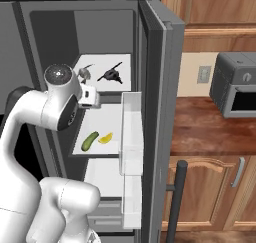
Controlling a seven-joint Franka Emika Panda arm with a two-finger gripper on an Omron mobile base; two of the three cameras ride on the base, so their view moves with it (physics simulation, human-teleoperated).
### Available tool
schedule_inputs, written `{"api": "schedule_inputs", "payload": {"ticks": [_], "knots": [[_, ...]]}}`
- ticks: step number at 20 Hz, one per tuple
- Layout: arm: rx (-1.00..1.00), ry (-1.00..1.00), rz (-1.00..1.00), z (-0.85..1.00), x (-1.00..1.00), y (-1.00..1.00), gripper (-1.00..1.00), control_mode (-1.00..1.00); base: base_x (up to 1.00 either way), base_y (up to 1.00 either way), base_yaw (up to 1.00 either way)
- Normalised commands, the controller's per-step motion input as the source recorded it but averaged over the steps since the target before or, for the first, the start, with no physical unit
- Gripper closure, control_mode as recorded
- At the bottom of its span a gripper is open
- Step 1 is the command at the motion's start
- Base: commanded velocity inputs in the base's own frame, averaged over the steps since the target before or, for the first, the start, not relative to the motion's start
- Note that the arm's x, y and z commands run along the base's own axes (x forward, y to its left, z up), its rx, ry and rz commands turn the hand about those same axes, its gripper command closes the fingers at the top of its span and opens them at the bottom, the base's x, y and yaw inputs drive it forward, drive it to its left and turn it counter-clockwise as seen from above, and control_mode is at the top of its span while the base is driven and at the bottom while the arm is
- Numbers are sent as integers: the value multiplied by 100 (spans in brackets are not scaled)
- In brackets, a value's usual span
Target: Gather the lemon wedge and cucumber from the fridge and place them on a tray on the dining counter. Then gather the fishs from the fridge and place them on the other tray.
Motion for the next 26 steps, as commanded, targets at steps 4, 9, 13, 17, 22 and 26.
{"api": "schedule_inputs", "payload": {"ticks": [4, 9, 13, 17, 22, 26], "knots": [[-3, -9, 0, 9, 16, 0, -100, -100, 0, 0, 0], [-1, -9, 4, 26, 18, 4, -100, -100, 0, 0, 0], [0, -5, 3, 23, 36, 2, -100, -100, 0, 0, 0], [0, 2, 0, 6, 53, 0, -100, -100, 0, 0, 0], [0, 5, 0, 0, 66, 0, -100, -100, 0, 0, 0], [0, 0, 0, 0, 57, 0, -100, -100, 0, 0, 0]]}}
